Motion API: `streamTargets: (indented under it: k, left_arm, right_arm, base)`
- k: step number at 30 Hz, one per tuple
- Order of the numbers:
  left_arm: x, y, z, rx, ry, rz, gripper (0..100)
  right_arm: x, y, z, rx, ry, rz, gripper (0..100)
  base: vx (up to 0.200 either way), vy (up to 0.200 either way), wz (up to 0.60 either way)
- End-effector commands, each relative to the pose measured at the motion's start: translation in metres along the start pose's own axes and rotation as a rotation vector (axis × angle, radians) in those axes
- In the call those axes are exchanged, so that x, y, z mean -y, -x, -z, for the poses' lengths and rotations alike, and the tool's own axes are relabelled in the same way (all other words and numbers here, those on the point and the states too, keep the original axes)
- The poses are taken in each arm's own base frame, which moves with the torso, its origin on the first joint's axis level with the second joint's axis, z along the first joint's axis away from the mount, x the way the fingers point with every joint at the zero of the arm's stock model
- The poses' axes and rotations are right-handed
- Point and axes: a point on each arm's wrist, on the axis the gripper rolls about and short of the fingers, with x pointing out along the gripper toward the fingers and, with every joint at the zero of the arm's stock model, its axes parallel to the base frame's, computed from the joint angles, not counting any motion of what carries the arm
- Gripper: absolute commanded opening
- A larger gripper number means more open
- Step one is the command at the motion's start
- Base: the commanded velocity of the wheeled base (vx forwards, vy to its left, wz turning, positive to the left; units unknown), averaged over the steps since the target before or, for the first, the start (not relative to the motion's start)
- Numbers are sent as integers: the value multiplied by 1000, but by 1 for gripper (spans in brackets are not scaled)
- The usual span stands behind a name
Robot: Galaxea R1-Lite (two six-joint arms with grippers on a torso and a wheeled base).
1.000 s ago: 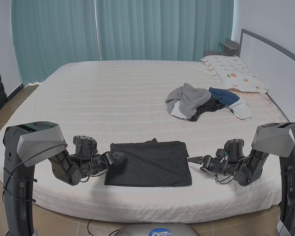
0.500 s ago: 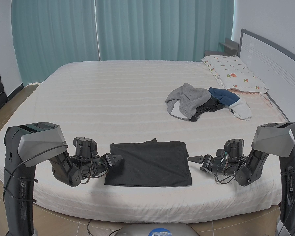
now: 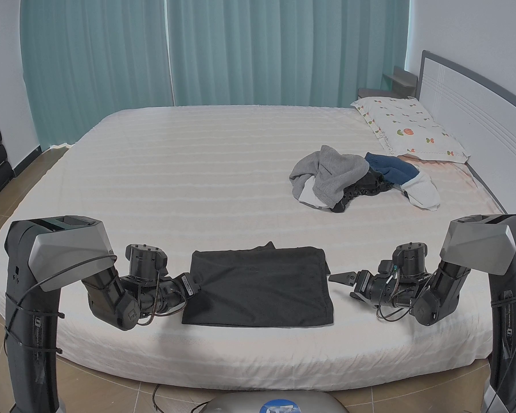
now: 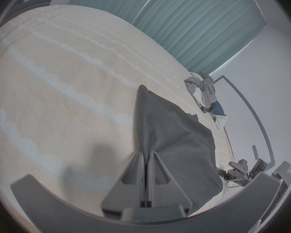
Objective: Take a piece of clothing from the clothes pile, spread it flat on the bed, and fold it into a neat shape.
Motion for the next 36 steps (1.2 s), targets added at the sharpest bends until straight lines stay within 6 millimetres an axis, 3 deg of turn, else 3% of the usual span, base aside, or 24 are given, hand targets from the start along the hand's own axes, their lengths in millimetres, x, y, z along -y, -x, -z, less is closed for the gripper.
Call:
streamTargets:
  k: [1, 13, 36]
  left_arm:
    - [2, 2, -2, 7, -4, 5, 0]
    - [5, 6, -5, 22, -3, 3, 0]
    - [4, 5, -4, 37, 2, -25, 0]
  right_arm:
    - [0, 1, -1, 5, 0, -2, 100]
    - [3, 4, -16, 56, -72, -12, 100]
    - [2, 3, -15, 54, -73, -13, 100]
  base:
    - [0, 0, 0]
    - [0, 0, 0]
    - [0, 200, 0]
